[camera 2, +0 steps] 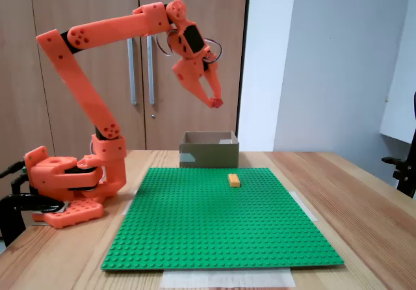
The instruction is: Pick the red lego block and put it in the box.
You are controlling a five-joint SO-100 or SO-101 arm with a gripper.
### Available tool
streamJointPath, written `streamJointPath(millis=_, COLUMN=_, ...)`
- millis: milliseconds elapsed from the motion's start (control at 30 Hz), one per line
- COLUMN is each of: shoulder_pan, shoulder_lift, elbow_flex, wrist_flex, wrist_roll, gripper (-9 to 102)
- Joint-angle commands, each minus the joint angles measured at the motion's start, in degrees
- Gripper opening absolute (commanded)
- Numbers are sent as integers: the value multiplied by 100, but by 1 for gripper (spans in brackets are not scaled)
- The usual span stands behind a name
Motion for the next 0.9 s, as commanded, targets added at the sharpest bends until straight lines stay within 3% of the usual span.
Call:
streamJointPath(millis=0, shoulder_pan=-211, shoulder_lift=-132, elbow_flex=-132, wrist_flex=-97, wrist_roll=158, gripper=-1)
streamJointPath(millis=300, shoulder_pan=-870, shoulder_lift=-1705, elbow_flex=-1881, wrist_flex=431, wrist_roll=475, gripper=-1)
streamJointPath(millis=867, shoulder_pan=-1406, shoulder_lift=-2892, elbow_flex=-2188, wrist_flex=475, wrist_roll=290, gripper=-1)
